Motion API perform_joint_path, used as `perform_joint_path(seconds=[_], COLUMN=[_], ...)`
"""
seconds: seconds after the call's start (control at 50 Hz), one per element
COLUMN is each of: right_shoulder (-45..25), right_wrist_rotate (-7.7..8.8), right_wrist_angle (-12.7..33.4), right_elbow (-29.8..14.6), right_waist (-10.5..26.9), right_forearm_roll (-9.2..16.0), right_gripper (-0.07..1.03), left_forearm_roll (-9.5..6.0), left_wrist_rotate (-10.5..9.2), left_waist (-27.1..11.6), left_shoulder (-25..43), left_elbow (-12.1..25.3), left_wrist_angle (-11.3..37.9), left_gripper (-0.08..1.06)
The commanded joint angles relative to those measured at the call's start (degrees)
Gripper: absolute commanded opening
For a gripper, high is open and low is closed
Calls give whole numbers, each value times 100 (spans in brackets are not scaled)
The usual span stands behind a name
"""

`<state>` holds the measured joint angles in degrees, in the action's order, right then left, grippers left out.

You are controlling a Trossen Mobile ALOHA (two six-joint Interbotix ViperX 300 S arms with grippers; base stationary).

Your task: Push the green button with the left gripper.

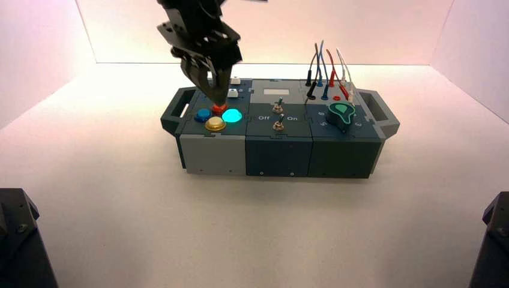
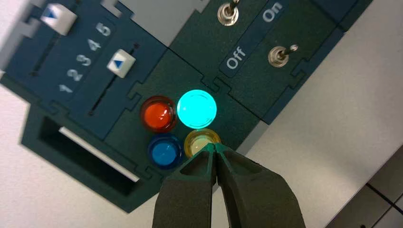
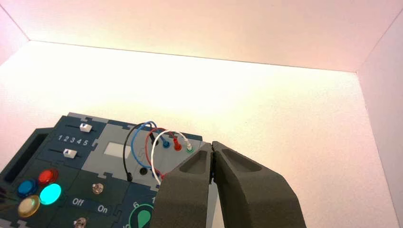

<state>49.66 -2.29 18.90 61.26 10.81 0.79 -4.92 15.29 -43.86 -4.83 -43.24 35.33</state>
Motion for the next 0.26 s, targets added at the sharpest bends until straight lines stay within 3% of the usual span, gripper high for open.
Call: perform_joint_path(seconds=[0.02,0.26], right_shoulder=[-88,-299], right_wrist_rotate=[-9,-9], right_wrist_angle=[-26,35], right_elbow=[-237,-255], right_waist=[-9,-9], right_forearm_roll=[62,53], right_gripper=[-2,-2], left_forearm_roll=[9,79], left_wrist_rotate=[18,44], left_waist=[-9,-9], left_shoulder=[-158,-97], left_elbow=[44,97], left_wrist_angle=[-123,-141], left_gripper=[-3,-3])
